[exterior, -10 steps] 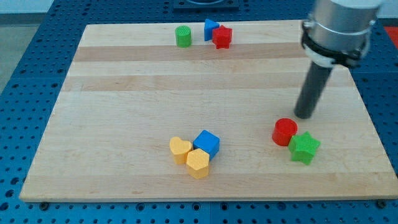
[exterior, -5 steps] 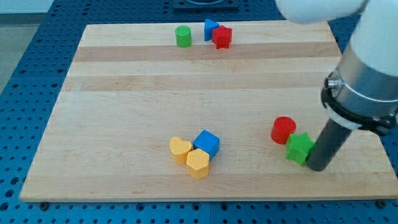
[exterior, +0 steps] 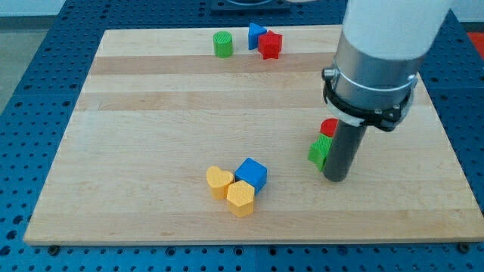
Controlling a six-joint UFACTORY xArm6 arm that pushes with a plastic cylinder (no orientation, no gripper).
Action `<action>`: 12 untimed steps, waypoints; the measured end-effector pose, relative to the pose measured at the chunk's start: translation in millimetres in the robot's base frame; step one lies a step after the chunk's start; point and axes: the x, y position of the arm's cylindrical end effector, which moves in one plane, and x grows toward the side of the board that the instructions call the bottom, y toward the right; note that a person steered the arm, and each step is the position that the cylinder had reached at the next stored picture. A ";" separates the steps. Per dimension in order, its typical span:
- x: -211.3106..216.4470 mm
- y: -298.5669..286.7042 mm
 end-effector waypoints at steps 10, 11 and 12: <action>-184.1 -21.8; -184.6 -37.7; -185.8 -54.6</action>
